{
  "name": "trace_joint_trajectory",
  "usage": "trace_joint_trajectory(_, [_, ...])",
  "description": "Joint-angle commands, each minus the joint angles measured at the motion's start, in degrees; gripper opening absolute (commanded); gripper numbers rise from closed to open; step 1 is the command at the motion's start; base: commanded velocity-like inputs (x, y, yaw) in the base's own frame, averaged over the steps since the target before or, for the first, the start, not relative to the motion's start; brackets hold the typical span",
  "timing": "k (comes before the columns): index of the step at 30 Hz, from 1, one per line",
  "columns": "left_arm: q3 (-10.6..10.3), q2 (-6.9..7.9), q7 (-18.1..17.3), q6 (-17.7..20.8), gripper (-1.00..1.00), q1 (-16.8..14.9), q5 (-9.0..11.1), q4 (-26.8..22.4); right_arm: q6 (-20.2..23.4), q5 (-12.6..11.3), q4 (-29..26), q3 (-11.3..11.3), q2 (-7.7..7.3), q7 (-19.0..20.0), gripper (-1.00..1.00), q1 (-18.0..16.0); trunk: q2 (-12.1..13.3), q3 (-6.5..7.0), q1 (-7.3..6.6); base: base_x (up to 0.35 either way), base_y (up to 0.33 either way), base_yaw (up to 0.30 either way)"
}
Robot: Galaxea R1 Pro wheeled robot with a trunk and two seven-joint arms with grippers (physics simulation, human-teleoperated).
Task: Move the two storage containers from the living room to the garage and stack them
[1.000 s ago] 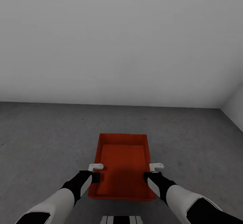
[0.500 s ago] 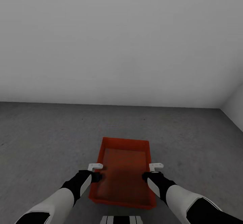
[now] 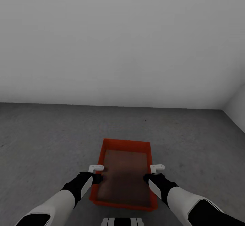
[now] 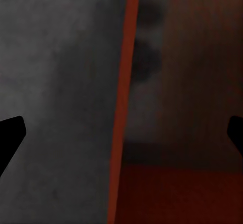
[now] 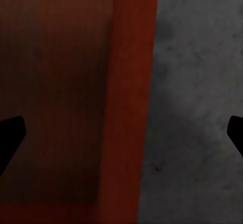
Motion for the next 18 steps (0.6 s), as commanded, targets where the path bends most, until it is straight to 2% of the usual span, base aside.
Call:
trace_joint_trajectory(1, [0.1, -0.04, 0.2, 0.3, 1.0, 0.0, 0.2, -0.1, 0.4, -0.3, -0.1, 0.5, -0.04, -0.3, 1.0, 0.0, 0.0, -0.04, -0.01, 0.0, 0.0, 0.0])
trace_joint_trajectory(10, [0.1, -0.1, 0.1, 0.5, 1.0, 0.0, 0.2, -0.1, 0.4, -0.3, -0.1, 0.5, -0.09, -0.3, 1.0, 0.0, 0.0, -0.04, -0.01, 0.0, 0.0, 0.0])
trace_joint_trajectory(18, [0.1, -0.15, 0.1, 0.6, 1.0, 0.0, 0.2, -0.1, 0.4, -0.3, -0.1, 0.5, -0.07, -0.4, 1.0, 0.0, 3.2, 1.39, -1.77, 0.0, 0.0, 0.0])
